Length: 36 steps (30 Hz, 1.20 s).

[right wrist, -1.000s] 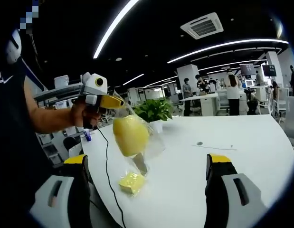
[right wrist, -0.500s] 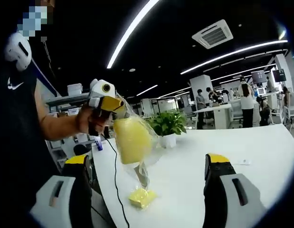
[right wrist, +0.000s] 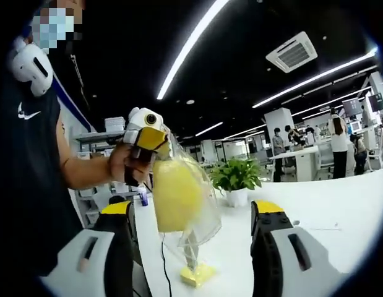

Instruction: Compare the silicone blocks by pressing each to a similar depth, holding the contact briefly, and releasing to observe deformation and rebound differences across the visible hardness samples.

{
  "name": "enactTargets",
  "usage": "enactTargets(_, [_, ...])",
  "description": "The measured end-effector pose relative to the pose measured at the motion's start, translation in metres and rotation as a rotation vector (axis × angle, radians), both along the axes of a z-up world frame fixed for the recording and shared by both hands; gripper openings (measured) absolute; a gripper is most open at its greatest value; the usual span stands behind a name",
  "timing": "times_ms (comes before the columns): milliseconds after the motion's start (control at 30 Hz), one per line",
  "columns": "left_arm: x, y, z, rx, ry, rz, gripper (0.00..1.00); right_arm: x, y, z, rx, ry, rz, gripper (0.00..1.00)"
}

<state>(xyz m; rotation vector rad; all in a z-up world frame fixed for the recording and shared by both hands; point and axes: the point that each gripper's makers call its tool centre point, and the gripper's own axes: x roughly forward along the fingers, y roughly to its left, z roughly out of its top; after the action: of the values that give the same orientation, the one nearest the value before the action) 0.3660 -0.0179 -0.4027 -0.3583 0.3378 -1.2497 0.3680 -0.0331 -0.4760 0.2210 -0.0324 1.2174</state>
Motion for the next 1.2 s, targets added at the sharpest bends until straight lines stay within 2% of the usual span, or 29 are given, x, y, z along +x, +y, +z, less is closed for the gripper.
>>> enactTargets(267, [-0.003, 0.002, 0.001, -0.005, 0.003, 0.001, 0.00, -0.003, 0.012, 0.004, 0.025, 0.006, 0.055, 0.55])
enactTargets(333, [-0.003, 0.002, 0.000, -0.005, 0.005, 0.004, 0.00, -0.007, 0.015, 0.006, 0.057, 0.049, 0.088, 0.51])
enactTargets(433, [-0.003, 0.003, -0.002, -0.006, 0.015, 0.008, 0.00, -0.008, 0.017, 0.006, 0.037, 0.020, 0.089, 0.44])
enactTargets(533, [-0.001, 0.005, -0.004, -0.005, 0.019, 0.015, 0.00, -0.014, 0.020, 0.007, 0.041, 0.033, 0.129, 0.34])
enactTargets(600, [0.000, 0.007, -0.005, -0.007, 0.023, 0.019, 0.00, -0.012, 0.020, 0.007, 0.029, 0.029, 0.120, 0.32])
enactTargets(667, [0.001, 0.009, -0.006, -0.012, 0.032, 0.023, 0.00, -0.014, 0.020, 0.006, 0.028, 0.063, 0.138, 0.28])
enactTargets(733, [0.000, 0.009, -0.008, -0.003, 0.029, 0.021, 0.00, -0.016, 0.019, 0.004, 0.022, 0.070, 0.143, 0.25])
enactTargets(767, [-0.001, 0.007, -0.008, 0.004, 0.023, 0.019, 0.00, -0.017, 0.019, 0.004, 0.020, 0.071, 0.146, 0.24])
enactTargets(867, [0.001, 0.005, -0.012, 0.068, -0.040, 0.034, 0.00, -0.016, 0.017, 0.001, 0.002, 0.071, 0.144, 0.21])
enactTargets(900, [0.000, 0.005, -0.012, 0.071, -0.045, 0.037, 0.00, -0.018, 0.017, 0.000, -0.004, 0.084, 0.155, 0.19])
enactTargets(933, [0.001, 0.005, -0.014, 0.074, -0.048, 0.040, 0.00, -0.019, 0.016, -0.002, -0.004, 0.139, 0.169, 0.18])
enactTargets(967, [0.002, 0.005, -0.015, 0.077, -0.051, 0.042, 0.00, -0.020, 0.016, -0.003, -0.007, 0.161, 0.172, 0.17])
enactTargets(1067, [0.007, 0.007, -0.026, 0.145, -0.101, 0.055, 0.00, -0.018, 0.016, -0.012, -0.045, 0.185, 0.155, 0.15])
enactTargets(1200, [0.009, 0.004, -0.030, 0.143, -0.095, 0.063, 0.00, -0.016, 0.015, -0.015, -0.056, 0.198, 0.140, 0.12])
